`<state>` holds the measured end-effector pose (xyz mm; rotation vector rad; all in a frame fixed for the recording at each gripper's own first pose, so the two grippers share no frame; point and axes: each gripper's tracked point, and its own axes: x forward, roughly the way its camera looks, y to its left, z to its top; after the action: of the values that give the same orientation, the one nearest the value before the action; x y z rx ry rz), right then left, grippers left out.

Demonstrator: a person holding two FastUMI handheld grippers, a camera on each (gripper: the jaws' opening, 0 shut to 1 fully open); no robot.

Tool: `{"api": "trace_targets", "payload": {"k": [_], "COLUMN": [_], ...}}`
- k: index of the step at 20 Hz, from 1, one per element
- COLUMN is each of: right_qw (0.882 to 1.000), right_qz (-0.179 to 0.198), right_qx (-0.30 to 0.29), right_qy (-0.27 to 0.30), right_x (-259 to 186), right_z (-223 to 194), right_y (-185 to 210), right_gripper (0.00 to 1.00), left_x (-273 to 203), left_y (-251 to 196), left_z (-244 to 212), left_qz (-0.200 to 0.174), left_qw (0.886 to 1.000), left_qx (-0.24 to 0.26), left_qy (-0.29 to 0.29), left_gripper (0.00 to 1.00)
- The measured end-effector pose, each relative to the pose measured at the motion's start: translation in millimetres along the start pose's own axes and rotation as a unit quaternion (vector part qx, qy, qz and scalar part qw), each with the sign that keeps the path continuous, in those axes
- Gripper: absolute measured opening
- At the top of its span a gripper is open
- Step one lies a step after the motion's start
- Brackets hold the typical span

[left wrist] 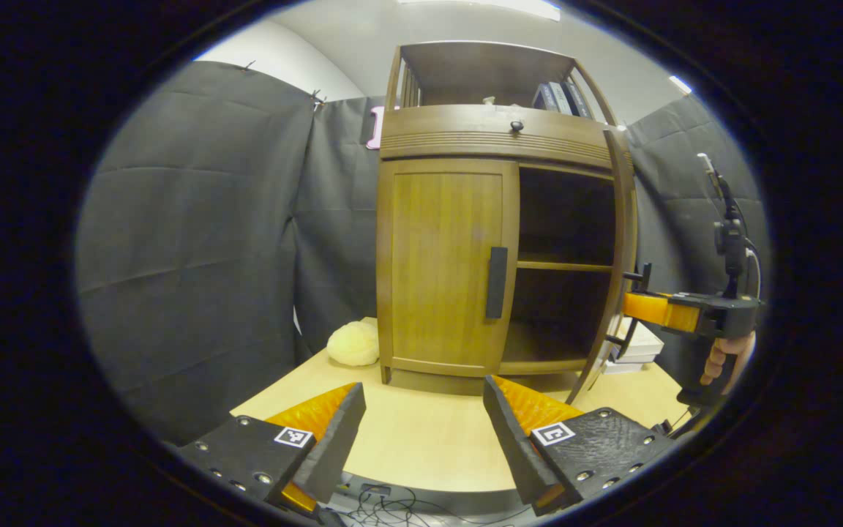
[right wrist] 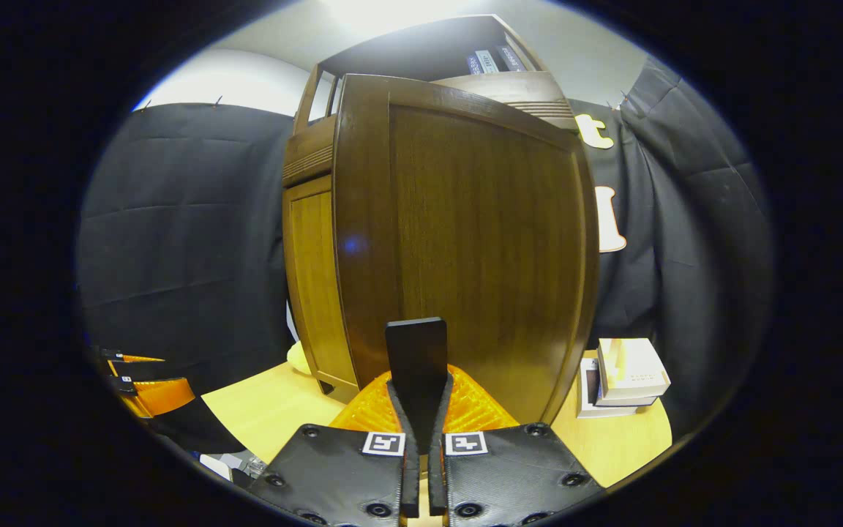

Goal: Open the right door of the double-door shoe cabinet with the right hand, and open the left door with the left hand.

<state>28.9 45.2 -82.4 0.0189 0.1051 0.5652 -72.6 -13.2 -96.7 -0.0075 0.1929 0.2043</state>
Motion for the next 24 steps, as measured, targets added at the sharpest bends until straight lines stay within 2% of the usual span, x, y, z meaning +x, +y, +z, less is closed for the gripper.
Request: {"api": "trace_targets", "payload": {"k": [1,3,6,7,8,9,11,13,14,16,20,24], "right_qw": [1.0,1.0,1.0,1.0,1.0,1.0,0.999,0.999,0.998,0.998,0.998,0.997], "right_qz": [0.002,0.002,-0.003,-0.008,-0.014,-0.02,-0.035,-0.048,-0.052,-0.059,-0.055,-0.062], "right_qx": [0.001,0.004,0.004,0.003,0.006,0.013,0.028,0.024,0.026,0.032,0.028,0.034], "right_qy": [0.0,0.001,0.005,0.007,0.008,0.009,0.001,-0.009,-0.011,-0.014,-0.013,-0.01], "right_x": [-9,-25,-44,-52,-59,-66,-78,-87,-89,-93,-94,-95], "right_z": [-1,-5,-6,-8,-9,-10,-10,-9,-9,-10,-8,-8], "right_y": [-6,-19,-42,-52,-63,-74,-99,-122,-133,-147,-154,-155], "right_gripper": [0.07,0.03,0.1,0.02,0.06,0.02,0.02,0.06,0.01,0.05,0.05,0.05], "left_x": [0,-6,-10,-9,-11,-11,-11,-10,-9,-9,-4,-2], "left_y": [-5,-15,-22,-23,-25,-26,-28,-29,-30,-33,-33,-39], "left_z": [-3,-5,-8,-8,-10,-10,-10,-11,-10,-11,-6,-6], "left_qz": [0.004,0.011,0.018,0.017,0.017,0.015,0.01,0.006,0.003,-0.005,-0.015,-0.025], "left_qw": [1.0,1.0,1.0,1.0,1.0,1.0,1.0,1.0,1.0,1.0,1.0,1.0], "left_qx": [-0.008,-0.02,-0.024,-0.023,-0.02,-0.018,-0.011,-0.004,-0.001,0.006,0.019,0.018], "left_qy": [0.0,0.005,0.006,0.006,0.006,0.006,0.006,0.006,0.005,0.003,0.0,0.003], "left_gripper": [0.94,0.94,0.94,0.94,0.94,0.94,0.94,0.94,0.94,0.91,0.94,0.94]}}
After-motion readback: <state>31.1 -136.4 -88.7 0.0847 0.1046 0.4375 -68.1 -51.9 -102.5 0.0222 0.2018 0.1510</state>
